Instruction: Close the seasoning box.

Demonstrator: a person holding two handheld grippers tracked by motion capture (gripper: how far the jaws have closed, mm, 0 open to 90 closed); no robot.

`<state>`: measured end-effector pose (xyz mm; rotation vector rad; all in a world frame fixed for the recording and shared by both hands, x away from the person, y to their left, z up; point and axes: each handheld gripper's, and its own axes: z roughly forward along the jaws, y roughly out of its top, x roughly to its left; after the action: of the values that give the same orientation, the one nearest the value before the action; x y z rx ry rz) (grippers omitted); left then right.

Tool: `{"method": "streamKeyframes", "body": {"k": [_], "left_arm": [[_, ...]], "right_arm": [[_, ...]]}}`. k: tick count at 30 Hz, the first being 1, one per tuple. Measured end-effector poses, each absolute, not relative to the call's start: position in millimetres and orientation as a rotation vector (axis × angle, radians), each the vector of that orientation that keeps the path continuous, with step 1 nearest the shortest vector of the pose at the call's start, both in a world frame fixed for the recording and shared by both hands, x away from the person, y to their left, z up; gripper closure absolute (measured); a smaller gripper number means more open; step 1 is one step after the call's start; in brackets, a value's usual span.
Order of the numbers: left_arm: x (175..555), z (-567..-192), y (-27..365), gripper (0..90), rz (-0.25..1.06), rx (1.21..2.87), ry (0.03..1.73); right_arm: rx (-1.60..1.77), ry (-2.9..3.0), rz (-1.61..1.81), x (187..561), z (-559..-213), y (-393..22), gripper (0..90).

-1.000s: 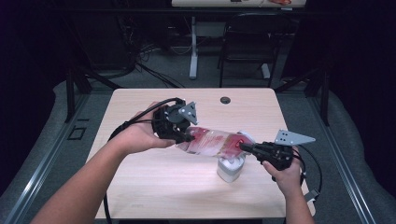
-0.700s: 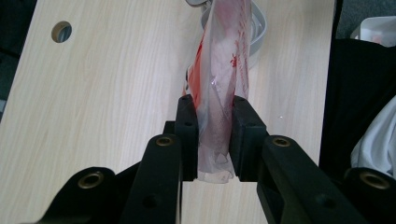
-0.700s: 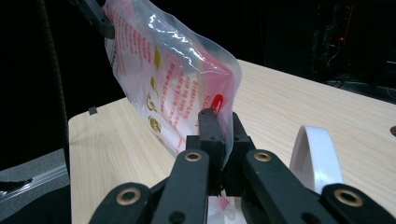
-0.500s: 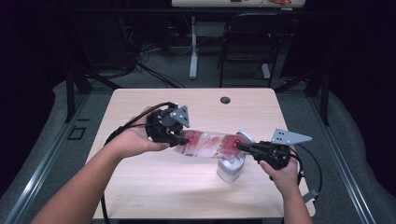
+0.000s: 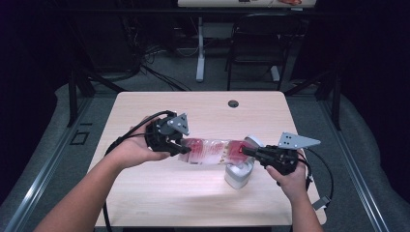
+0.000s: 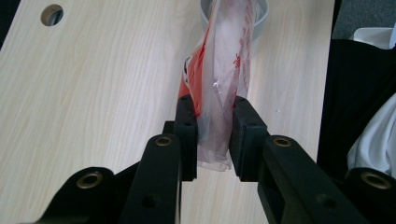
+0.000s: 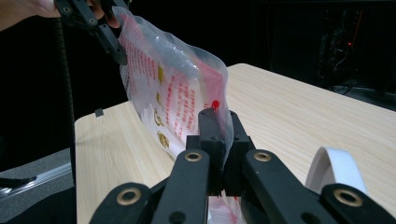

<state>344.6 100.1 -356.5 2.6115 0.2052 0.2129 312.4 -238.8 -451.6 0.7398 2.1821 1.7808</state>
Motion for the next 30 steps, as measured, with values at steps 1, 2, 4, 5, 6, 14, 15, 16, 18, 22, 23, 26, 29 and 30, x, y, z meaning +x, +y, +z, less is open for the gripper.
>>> {"method": "streamKeyframes", "body": {"k": [1, 2, 4, 5, 6, 14, 15, 16, 18, 22, 23, 26, 29, 30], "left_arm": [[345, -357, 101, 75.4, 0.214, 2.611, 0.203], [344, -358, 101, 75.4, 0.209, 2.610, 0.207], [344, -359, 103, 75.3, 0.210, 2.605, 0.211], [344, -360, 104, 75.3, 0.205, 2.604, 0.213], [344, -361, 105, 75.2, 0.210, 2.603, 0.214], [344, -365, 110, 75.0, 0.208, 2.598, 0.227], [345, -365, 110, 75.0, 0.206, 2.596, 0.229], [345, -366, 111, 75.0, 0.204, 2.595, 0.232], [345, -368, 112, 74.9, 0.202, 2.596, 0.233], [345, -372, 112, 74.6, 0.196, 2.590, 0.238], [345, -373, 112, 74.5, 0.192, 2.590, 0.244], [345, -376, 112, 74.1, 0.194, 2.587, 0.244], [346, -379, 114, 73.8, 0.189, 2.579, 0.249], [346, -380, 115, 73.7, 0.188, 2.580, 0.254]], "right_arm": [[0.739, 2.183, 1.782, 312, -451, -238, 89.9], [0.735, 2.185, 1.781, 312, -451, -238, 89.9], [0.733, 2.185, 1.780, 312, -450, -237, 89.9], [0.732, 2.188, 1.777, 313, -450, -237, 89.9], [0.729, 2.193, 1.771, 313, -449, -236, 89.9], [0.714, 2.208, 1.770, 314, -447, -232, 89.9], [0.714, 2.207, 1.771, 314, -447, -232, 89.9], [0.715, 2.209, 1.773, 314, -446, -231, 89.9], [0.713, 2.208, 1.778, 314, -446, -231, 89.9], [0.707, 2.216, 1.760, 315, -444, -231, 90.0], [0.709, 2.215, 1.761, 315, -444, -231, 89.9], [0.700, 2.231, 1.750, 315, -441, -231, 89.9], [0.685, 2.243, 1.734, 315, -436, -229, 89.9], [0.683, 2.248, 1.728, 315, -435, -229, 89.9]]}}
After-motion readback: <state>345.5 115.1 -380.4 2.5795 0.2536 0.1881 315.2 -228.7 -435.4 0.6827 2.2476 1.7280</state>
